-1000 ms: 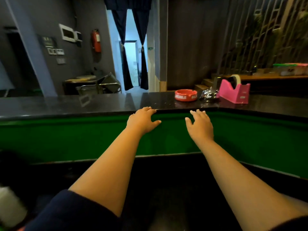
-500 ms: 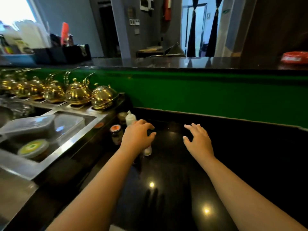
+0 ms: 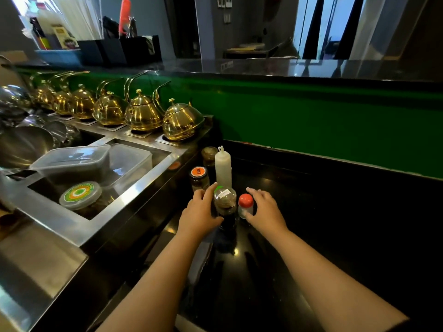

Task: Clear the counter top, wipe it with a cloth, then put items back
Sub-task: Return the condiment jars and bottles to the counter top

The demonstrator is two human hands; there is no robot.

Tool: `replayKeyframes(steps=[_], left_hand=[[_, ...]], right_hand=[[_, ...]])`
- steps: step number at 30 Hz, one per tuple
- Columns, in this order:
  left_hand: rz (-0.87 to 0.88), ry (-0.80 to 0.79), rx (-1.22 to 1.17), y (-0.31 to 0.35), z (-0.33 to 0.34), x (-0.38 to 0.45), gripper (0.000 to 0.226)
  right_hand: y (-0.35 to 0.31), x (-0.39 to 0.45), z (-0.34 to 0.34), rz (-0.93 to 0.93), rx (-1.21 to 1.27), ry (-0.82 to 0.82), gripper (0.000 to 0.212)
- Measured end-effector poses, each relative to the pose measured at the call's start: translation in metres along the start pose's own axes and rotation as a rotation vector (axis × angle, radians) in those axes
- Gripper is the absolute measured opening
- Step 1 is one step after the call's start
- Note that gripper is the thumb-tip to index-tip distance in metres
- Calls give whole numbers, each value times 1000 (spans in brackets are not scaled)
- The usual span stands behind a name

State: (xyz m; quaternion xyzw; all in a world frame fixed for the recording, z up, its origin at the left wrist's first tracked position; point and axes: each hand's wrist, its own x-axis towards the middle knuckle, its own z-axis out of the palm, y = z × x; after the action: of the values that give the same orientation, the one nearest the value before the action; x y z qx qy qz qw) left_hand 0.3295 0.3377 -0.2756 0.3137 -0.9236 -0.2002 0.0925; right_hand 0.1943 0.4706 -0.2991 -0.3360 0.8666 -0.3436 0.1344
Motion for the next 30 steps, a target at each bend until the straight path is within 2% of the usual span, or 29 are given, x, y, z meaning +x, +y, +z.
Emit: replayKeyframes(steps=[6, 9, 12, 17, 23, 30], left_hand=[[-93, -108, -346, -8, 30, 34, 116], [-125, -79, -514, -10, 47, 37, 97], [-168, -46, -568, -9, 57, 34, 74], [-151, -9, -610, -8, 54, 29, 66], [-41, 157, -616, 8, 4, 36, 60], [57, 358, -588, 32, -90, 99, 59]], right_hand=[[19, 40, 19, 57, 103, -114, 74], [28, 50, 28, 37, 136, -132, 65], [34, 53, 35, 15, 175, -112, 57], [33, 52, 32, 3, 233, -60, 53], [2, 67, -3, -96, 292, 91, 53], [-71, 122, -67, -263, 293, 243, 55]])
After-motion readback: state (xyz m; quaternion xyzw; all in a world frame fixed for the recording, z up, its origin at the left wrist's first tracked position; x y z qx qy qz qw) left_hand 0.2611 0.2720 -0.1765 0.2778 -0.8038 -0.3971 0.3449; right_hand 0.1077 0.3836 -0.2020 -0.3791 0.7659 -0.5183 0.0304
